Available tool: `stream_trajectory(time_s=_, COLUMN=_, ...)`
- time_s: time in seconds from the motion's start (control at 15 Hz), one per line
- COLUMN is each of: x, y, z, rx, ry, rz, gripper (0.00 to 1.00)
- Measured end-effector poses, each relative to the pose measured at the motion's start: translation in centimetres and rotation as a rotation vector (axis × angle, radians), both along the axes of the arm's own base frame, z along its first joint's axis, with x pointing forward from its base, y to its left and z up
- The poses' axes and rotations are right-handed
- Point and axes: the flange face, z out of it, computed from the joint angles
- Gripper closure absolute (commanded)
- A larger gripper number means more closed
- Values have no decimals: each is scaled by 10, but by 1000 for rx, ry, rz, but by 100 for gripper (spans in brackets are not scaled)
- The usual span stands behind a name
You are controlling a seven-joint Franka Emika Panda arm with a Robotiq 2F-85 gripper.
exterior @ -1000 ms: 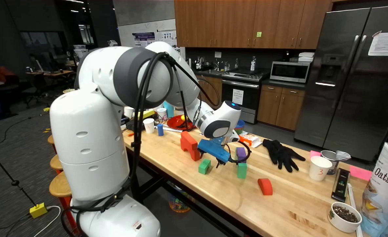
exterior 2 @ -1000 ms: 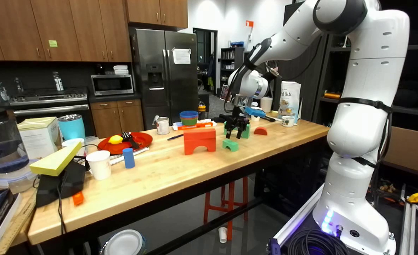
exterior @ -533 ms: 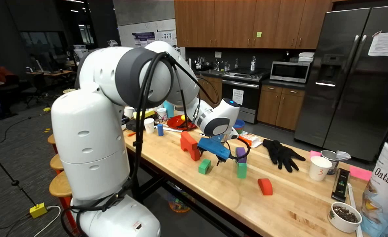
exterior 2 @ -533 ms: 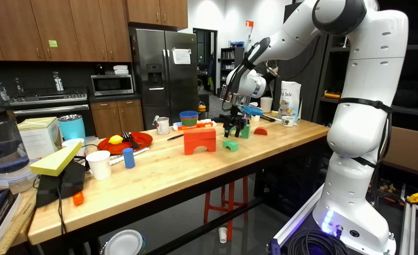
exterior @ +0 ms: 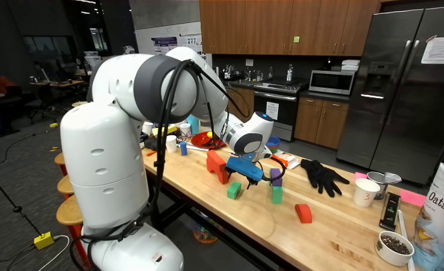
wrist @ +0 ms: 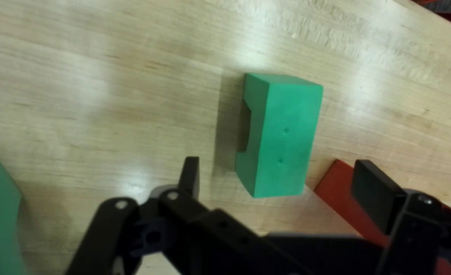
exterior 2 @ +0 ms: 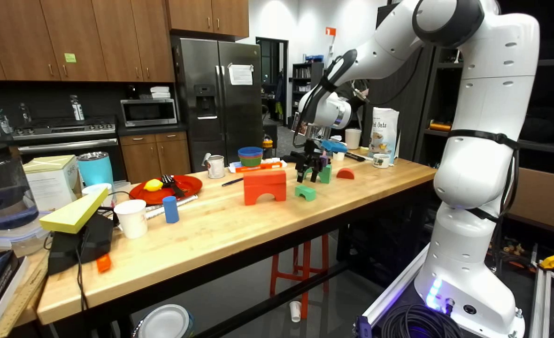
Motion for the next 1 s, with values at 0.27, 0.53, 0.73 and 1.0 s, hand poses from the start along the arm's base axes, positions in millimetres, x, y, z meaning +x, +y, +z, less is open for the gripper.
stream_trajectory(time_s=0.27, x=-1, y=2, z=-7, rx=6, ry=23, rz=6, gripper=0)
stream_trajectory(time_s=0.53, x=-2, y=3, z=-13, rx=10, ry=40, rz=9, gripper=0)
stream_trajectory(time_s=0.73, x=-3, y=3, z=-15, rx=12, ry=51, rz=12, gripper=10)
stream_trajectory(time_s=1.0, x=-4, y=4, z=-19, rx=11, ry=66, rz=19, gripper=40)
